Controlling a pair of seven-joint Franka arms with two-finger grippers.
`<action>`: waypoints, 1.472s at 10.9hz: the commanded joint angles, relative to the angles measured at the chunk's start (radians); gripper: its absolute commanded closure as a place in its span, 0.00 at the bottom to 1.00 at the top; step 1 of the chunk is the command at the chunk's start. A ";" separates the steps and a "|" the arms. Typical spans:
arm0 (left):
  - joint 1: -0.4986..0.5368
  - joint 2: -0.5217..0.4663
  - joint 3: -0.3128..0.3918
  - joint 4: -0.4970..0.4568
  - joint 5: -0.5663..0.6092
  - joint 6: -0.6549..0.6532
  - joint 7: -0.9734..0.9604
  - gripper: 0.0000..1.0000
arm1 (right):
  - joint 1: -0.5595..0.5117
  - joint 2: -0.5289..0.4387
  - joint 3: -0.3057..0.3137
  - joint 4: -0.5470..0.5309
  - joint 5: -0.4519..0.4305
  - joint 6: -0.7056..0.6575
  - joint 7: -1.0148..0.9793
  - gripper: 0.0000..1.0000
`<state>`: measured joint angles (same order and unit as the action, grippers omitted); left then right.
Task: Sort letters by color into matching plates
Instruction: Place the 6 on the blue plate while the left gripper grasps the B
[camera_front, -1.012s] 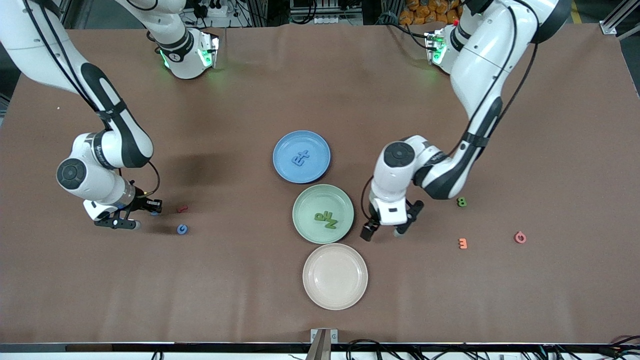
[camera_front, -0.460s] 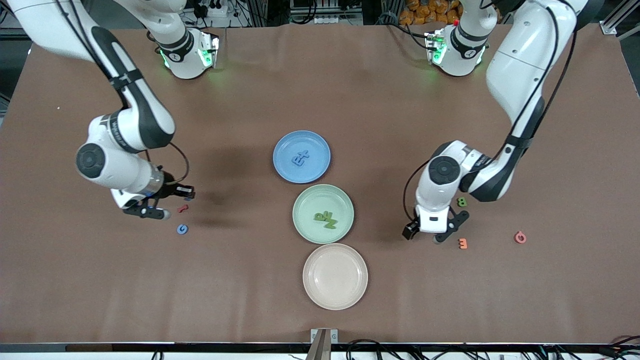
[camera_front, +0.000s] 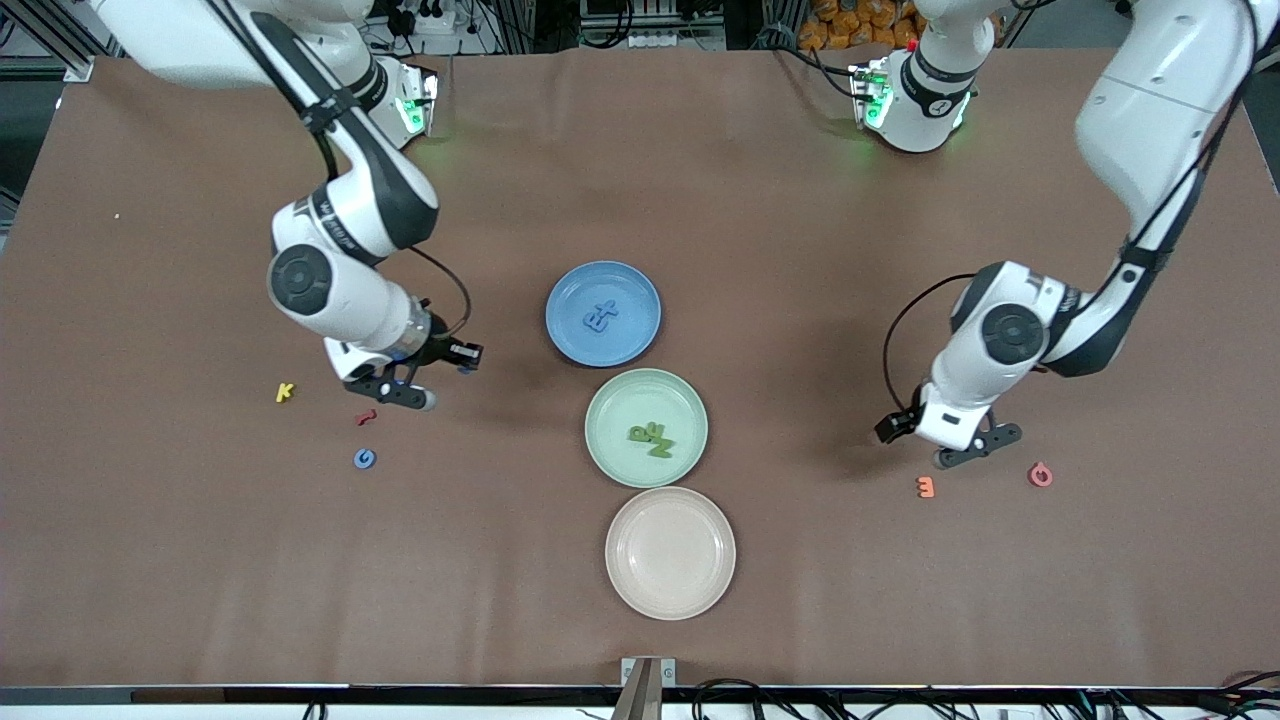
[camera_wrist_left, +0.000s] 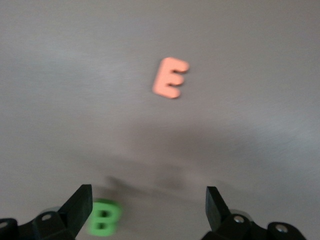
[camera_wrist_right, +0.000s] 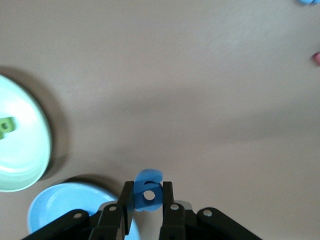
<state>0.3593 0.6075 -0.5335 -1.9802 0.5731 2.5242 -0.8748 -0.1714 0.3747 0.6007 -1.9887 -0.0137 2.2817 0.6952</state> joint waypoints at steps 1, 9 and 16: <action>0.150 -0.023 -0.099 -0.089 0.027 -0.001 0.112 0.00 | 0.105 -0.004 -0.001 0.024 0.006 -0.002 0.162 1.00; 0.165 -0.017 -0.097 -0.157 0.077 0.036 0.116 0.00 | 0.363 0.119 -0.006 0.024 -0.228 0.130 0.622 1.00; 0.185 -0.011 -0.098 -0.135 0.103 0.042 0.114 1.00 | 0.368 0.204 -0.027 0.036 -0.287 0.174 0.655 0.54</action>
<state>0.5236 0.5988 -0.6259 -2.1180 0.6445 2.5546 -0.7564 0.1943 0.5631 0.5847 -1.9719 -0.2787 2.4573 1.3240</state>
